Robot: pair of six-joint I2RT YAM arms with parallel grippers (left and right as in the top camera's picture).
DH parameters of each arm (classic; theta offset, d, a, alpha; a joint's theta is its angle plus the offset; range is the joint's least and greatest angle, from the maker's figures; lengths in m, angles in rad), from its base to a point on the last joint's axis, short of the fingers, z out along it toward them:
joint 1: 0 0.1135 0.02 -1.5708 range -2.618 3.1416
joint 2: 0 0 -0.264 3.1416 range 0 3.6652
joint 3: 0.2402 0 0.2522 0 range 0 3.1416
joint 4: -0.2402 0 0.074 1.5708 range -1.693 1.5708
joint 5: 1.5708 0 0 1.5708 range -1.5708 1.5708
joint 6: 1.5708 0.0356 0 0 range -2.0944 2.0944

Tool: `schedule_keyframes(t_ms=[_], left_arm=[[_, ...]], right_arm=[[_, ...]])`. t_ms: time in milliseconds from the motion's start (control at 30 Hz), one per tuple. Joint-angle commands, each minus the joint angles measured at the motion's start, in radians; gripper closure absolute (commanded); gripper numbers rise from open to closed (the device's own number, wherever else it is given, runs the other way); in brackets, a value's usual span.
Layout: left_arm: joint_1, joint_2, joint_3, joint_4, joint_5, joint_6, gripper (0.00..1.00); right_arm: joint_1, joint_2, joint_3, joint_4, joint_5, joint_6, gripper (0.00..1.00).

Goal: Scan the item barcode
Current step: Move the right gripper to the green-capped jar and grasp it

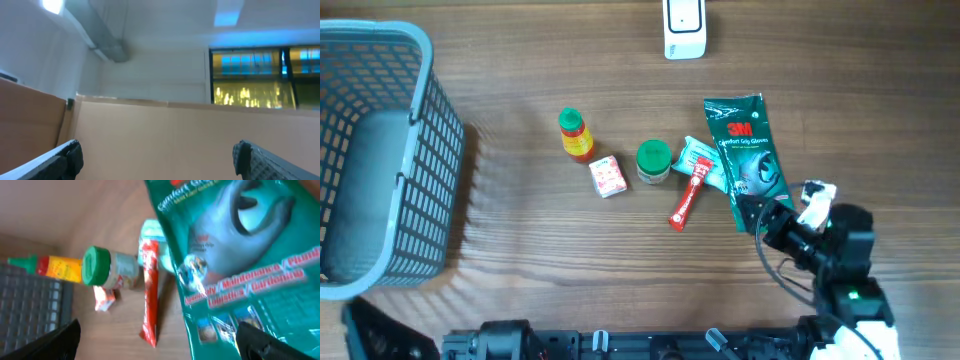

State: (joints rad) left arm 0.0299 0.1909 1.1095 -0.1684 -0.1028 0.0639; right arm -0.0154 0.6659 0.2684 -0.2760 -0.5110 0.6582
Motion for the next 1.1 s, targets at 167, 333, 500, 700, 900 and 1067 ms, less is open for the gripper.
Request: schedule_keyframes(t_ms=[167, 333, 500, 700, 900, 1067], left_arm=[[0.036, -0.179, -0.288, 0.104, 0.008, -0.257, 0.0], [0.036, -0.187, -0.34, 0.127, 0.001, -0.289, 0.0], [0.036, -0.186, -0.34, 0.114, -0.208, -0.289, 0.0], [0.03, -0.186, -0.37, 0.044, -0.134, -0.341, 0.0], [0.03, -0.182, -0.519, 0.008, 0.114, -0.342, 0.0], [0.03, -0.179, -0.649, -0.051, 0.119, -0.462, 0.0]], right_arm=[[0.004, 0.099, 0.32, -0.369, 0.099, -0.106, 0.0], [0.004, 0.109, 0.405, -0.443, -0.048, -0.049, 0.0], [0.004, 0.117, 0.405, -0.37, 0.009, 0.006, 0.0], [0.092, 0.237, 0.539, -0.495, 0.151, 0.158, 0.01], [0.347, 0.544, 0.845, -0.632, 0.341, 0.465, 0.05], [0.426, 0.734, 1.005, -0.637, 0.36, 0.406, 0.0]])
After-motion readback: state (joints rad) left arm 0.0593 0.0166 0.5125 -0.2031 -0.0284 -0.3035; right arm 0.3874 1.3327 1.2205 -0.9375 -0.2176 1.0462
